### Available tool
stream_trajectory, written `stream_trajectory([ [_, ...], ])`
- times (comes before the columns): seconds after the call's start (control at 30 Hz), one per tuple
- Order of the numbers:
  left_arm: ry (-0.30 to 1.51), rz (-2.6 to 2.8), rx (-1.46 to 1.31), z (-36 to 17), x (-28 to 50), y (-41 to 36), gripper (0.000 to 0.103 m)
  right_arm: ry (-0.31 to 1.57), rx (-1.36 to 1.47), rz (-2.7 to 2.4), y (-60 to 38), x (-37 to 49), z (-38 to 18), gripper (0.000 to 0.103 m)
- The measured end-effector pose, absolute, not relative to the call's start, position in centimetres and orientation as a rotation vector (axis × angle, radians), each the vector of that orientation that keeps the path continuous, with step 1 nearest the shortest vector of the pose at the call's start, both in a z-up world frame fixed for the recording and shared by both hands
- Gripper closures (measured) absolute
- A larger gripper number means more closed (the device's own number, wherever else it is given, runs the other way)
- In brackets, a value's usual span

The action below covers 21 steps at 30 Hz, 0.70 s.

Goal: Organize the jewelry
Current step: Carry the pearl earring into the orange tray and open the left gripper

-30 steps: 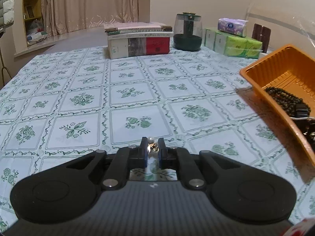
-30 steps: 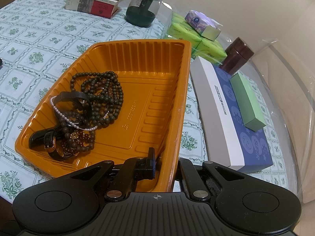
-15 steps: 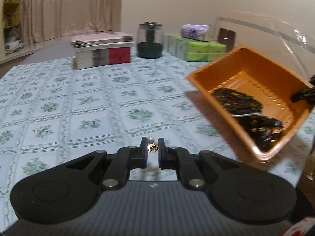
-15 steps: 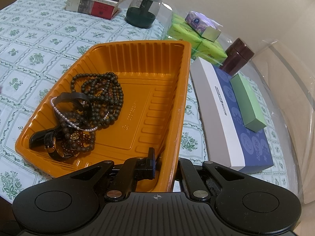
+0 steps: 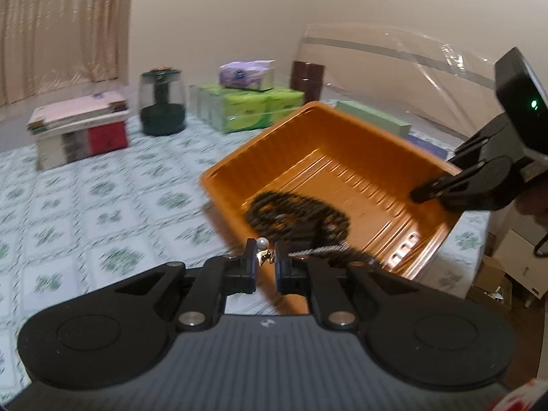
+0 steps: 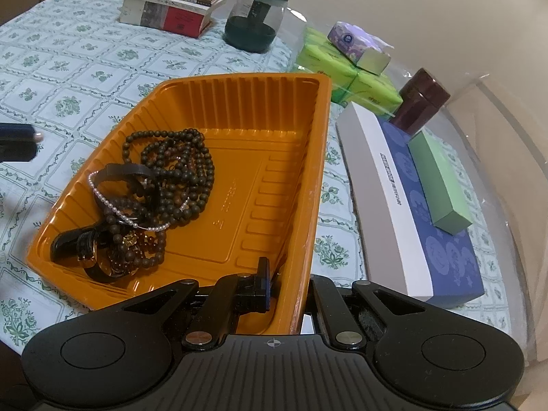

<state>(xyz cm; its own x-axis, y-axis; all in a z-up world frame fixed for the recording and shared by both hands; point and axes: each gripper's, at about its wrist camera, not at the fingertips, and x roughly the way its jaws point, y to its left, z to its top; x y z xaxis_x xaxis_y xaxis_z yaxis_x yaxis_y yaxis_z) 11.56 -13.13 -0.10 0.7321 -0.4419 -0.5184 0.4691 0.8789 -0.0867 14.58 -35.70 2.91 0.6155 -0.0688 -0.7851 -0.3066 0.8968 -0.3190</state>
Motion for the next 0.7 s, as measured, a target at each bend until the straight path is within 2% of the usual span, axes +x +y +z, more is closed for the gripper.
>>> stream_trajectory([
  [0.7, 0.563, -0.616, 0.131, 1.4, 13.5, -19.4, 0.095, 0.903, -0.353, 0.200, -38.3, 15.4, 1.8, 0.098],
])
